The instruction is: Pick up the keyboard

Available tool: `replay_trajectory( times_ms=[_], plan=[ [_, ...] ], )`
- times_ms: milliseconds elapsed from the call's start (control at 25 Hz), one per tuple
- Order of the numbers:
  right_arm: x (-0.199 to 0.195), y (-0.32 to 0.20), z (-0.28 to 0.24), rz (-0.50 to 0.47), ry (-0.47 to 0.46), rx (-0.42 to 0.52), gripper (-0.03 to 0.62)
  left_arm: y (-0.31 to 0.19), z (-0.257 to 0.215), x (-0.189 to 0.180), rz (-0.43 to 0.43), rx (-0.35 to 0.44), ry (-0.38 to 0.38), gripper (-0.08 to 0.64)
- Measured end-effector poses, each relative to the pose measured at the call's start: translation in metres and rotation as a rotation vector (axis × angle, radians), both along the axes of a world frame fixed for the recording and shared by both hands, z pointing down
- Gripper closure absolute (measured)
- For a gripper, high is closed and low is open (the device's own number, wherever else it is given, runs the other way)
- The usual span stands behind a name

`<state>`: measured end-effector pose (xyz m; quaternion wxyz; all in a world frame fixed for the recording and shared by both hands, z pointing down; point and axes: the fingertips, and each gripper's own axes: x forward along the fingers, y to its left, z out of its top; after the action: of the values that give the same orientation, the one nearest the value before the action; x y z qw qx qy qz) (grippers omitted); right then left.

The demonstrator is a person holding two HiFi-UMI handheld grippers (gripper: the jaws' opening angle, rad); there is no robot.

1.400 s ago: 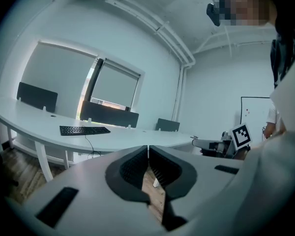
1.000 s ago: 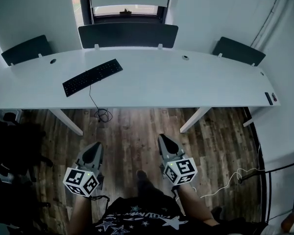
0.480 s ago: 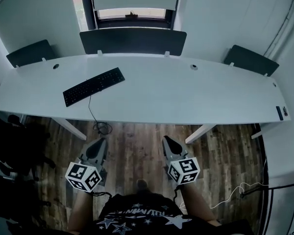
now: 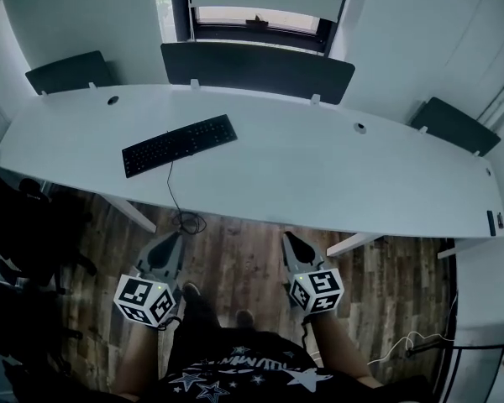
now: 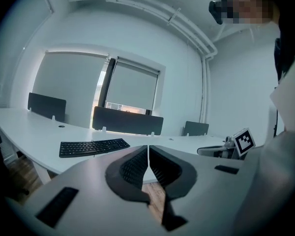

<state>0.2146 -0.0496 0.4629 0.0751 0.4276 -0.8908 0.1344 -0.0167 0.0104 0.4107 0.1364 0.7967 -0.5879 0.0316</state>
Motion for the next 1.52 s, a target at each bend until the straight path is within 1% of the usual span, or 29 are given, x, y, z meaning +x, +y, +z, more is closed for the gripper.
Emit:
replay_trajectory(
  times_ms=[160, 280, 400, 520, 560, 680, 840, 1000, 1200, 1280, 1360, 1440, 1520],
  plan=[
    [-0.022, -0.019, 0.002, 0.039, 0.006, 0.000, 0.589, -0.024, 0.012, -0.023, 0.034, -0.011, 0.034, 0.543],
    [-0.037, -0.035, 0.002, 0.083, 0.008, -0.010, 0.589, -0.048, 0.010, -0.043, 0.063, -0.015, 0.061, 0.543],
    [-0.060, -0.055, 0.001, 0.108, 0.014, -0.014, 0.589, -0.074, 0.008, -0.067, 0.090, -0.015, 0.054, 0.543],
    [-0.091, -0.071, 0.004, 0.115, 0.026, -0.020, 0.589, -0.093, 0.014, -0.094, 0.108, -0.027, 0.019, 0.543],
    [-0.103, -0.075, 0.006, 0.110, 0.033, -0.024, 0.589, -0.098, 0.017, -0.103, 0.112, -0.031, 0.019, 0.543],
    [-0.133, -0.080, 0.010, 0.098, 0.056, -0.031, 0.589, -0.110, 0.024, -0.130, 0.117, -0.048, 0.042, 0.543],
    [-0.158, -0.087, 0.013, 0.110, 0.060, -0.052, 0.589, -0.123, 0.035, -0.159, 0.125, -0.078, 0.062, 0.543],
    [-0.175, -0.084, 0.015, 0.093, 0.034, -0.081, 0.590, -0.131, 0.044, -0.173, 0.155, -0.092, 0.078, 0.543],
    [-0.182, -0.082, 0.018, 0.137, 0.044, -0.092, 0.589, -0.135, 0.055, -0.180, 0.198, -0.106, 0.086, 0.543],
    [-0.188, -0.080, 0.019, 0.133, 0.066, -0.092, 0.589, -0.137, 0.060, -0.188, 0.193, -0.108, 0.073, 0.543],
    [-0.193, -0.081, 0.021, 0.118, 0.107, -0.085, 0.586, -0.141, 0.063, -0.200, 0.168, -0.105, 0.068, 0.543],
    [-0.197, -0.082, 0.025, 0.091, 0.142, -0.092, 0.580, -0.148, 0.067, -0.213, 0.139, -0.107, 0.079, 0.543],
    [-0.200, -0.087, 0.030, 0.063, 0.153, -0.104, 0.565, -0.152, 0.072, -0.220, 0.116, -0.116, 0.086, 0.543]
  ],
)
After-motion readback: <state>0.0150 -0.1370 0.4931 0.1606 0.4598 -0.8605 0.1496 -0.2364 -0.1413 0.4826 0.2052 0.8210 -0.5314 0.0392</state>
